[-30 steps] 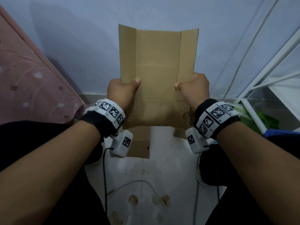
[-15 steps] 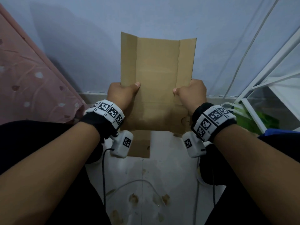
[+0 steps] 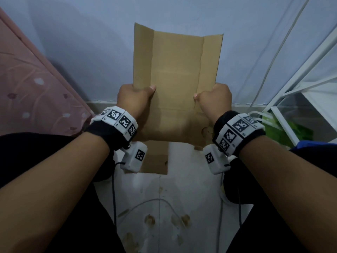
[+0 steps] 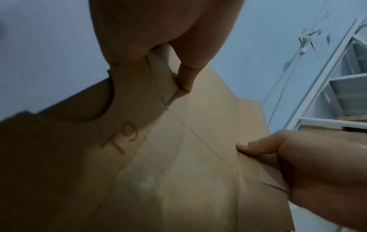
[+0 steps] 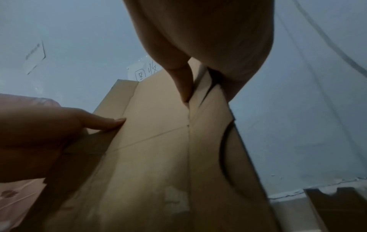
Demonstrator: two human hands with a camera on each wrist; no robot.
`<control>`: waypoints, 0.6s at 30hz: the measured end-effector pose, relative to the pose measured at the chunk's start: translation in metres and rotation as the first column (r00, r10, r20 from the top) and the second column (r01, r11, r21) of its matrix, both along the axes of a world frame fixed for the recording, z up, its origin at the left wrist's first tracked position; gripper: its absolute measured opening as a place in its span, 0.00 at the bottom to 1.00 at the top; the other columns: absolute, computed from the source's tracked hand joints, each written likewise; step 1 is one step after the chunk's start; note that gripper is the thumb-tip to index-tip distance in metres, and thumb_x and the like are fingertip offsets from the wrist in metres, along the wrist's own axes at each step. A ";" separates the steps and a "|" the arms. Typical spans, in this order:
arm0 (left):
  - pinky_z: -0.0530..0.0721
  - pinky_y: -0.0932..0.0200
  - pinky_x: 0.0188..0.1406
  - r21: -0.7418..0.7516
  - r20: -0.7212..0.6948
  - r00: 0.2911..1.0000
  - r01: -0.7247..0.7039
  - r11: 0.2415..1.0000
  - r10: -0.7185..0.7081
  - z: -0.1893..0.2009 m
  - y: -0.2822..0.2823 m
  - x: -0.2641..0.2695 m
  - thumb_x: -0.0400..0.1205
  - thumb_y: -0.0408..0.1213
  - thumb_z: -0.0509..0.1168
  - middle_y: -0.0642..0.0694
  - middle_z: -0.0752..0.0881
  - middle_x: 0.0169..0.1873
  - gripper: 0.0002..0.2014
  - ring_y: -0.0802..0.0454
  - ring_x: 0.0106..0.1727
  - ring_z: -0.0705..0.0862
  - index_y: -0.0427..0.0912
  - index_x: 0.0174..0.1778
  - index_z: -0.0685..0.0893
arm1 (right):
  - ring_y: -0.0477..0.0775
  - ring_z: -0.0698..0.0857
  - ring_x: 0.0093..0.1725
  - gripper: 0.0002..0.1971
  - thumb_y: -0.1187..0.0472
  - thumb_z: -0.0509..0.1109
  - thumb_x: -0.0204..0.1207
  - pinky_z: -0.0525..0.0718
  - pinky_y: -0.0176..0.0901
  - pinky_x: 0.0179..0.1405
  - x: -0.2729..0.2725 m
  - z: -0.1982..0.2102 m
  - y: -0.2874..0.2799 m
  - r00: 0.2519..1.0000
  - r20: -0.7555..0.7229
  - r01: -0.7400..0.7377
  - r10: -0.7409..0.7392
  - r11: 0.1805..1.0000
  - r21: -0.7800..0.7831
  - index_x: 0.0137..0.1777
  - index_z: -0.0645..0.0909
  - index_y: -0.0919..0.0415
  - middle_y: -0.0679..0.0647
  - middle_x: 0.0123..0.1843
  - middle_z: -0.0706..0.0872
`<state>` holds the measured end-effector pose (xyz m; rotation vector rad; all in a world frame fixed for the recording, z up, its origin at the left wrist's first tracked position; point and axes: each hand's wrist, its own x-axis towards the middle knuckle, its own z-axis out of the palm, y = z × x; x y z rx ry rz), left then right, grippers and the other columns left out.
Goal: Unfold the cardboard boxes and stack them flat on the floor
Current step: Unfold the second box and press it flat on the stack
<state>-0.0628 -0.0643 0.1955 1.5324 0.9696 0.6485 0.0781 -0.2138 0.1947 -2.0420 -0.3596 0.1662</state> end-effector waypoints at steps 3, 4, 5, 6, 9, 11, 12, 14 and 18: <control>0.80 0.64 0.35 -0.003 0.012 1.000 0.025 1.000 -0.025 0.010 0.006 -0.001 0.80 0.48 0.76 0.55 0.89 0.40 0.08 0.58 0.40 0.87 0.49 0.43 0.87 | 0.60 0.88 0.46 0.16 0.62 0.82 0.69 0.89 0.52 0.52 0.005 0.013 0.000 0.998 -0.062 -0.015 0.017 1.000 0.025 0.48 0.81 0.72 0.59 0.46 0.89; 0.80 0.64 0.35 0.001 0.016 1.000 0.016 1.000 -0.016 0.011 0.007 -0.001 0.79 0.48 0.76 0.55 0.89 0.41 0.08 0.58 0.41 0.87 0.50 0.43 0.87 | 0.62 0.89 0.50 0.19 0.61 0.82 0.68 0.89 0.56 0.55 0.005 0.015 0.000 0.998 -0.068 -0.007 0.010 0.999 0.037 0.52 0.83 0.73 0.61 0.50 0.90; 0.80 0.63 0.37 0.009 0.015 1.000 0.000 1.000 0.000 0.009 0.006 -0.001 0.79 0.49 0.76 0.55 0.90 0.42 0.08 0.57 0.42 0.88 0.50 0.44 0.87 | 0.63 0.89 0.51 0.19 0.61 0.82 0.68 0.89 0.57 0.55 0.004 0.015 0.001 0.998 -0.063 -0.003 0.005 1.000 0.031 0.54 0.83 0.73 0.62 0.51 0.90; 0.81 0.63 0.39 0.019 0.011 1.000 -0.020 1.000 0.020 0.005 0.005 0.000 0.79 0.49 0.76 0.55 0.90 0.43 0.09 0.56 0.44 0.88 0.49 0.47 0.88 | 0.63 0.89 0.49 0.18 0.62 0.81 0.69 0.90 0.55 0.52 0.002 0.012 0.001 0.999 -0.054 -0.004 0.005 1.000 0.019 0.52 0.82 0.74 0.62 0.50 0.90; 0.84 0.58 0.52 0.066 -0.007 0.998 -0.063 0.996 0.064 -0.012 -0.005 0.002 0.79 0.48 0.75 0.53 0.90 0.45 0.14 0.49 0.49 0.89 0.44 0.56 0.90 | 0.58 0.83 0.37 0.06 0.68 0.74 0.72 0.82 0.42 0.35 -0.004 0.000 0.000 0.999 -0.034 0.029 -0.030 0.999 -0.036 0.40 0.78 0.65 0.56 0.37 0.84; 0.85 0.56 0.55 0.095 -0.027 0.998 -0.054 0.994 0.057 -0.016 -0.005 0.003 0.79 0.48 0.75 0.51 0.89 0.46 0.16 0.48 0.50 0.89 0.43 0.57 0.90 | 0.58 0.84 0.38 0.03 0.69 0.73 0.72 0.81 0.41 0.33 -0.006 -0.001 -0.001 0.996 -0.073 0.040 -0.042 0.998 -0.039 0.42 0.81 0.65 0.56 0.38 0.84; 0.85 0.56 0.55 0.096 -0.029 0.999 -0.041 0.995 0.044 -0.014 -0.003 0.003 0.79 0.49 0.75 0.51 0.90 0.46 0.16 0.48 0.50 0.89 0.44 0.57 0.90 | 0.59 0.86 0.41 0.05 0.68 0.74 0.70 0.84 0.43 0.37 -0.005 0.001 -0.002 0.994 -0.104 0.034 -0.037 0.999 -0.027 0.45 0.83 0.67 0.57 0.40 0.86; 0.84 0.58 0.51 0.082 -0.015 1.000 -0.017 0.996 0.019 -0.007 0.004 0.002 0.78 0.50 0.76 0.53 0.90 0.47 0.15 0.52 0.48 0.89 0.46 0.56 0.89 | 0.62 0.89 0.47 0.18 0.65 0.79 0.64 0.90 0.55 0.50 -0.003 0.009 -0.002 0.985 -0.170 0.011 -0.007 1.000 0.024 0.53 0.85 0.72 0.60 0.48 0.90; 0.87 0.56 0.51 0.086 0.007 1.000 -0.021 0.996 0.021 -0.003 0.010 0.001 0.76 0.51 0.77 0.52 0.91 0.47 0.17 0.54 0.47 0.90 0.45 0.56 0.90 | 0.65 0.89 0.49 0.17 0.65 0.80 0.64 0.89 0.58 0.54 -0.003 0.013 -0.002 0.983 -0.181 0.007 0.002 0.999 0.048 0.51 0.83 0.72 0.65 0.50 0.89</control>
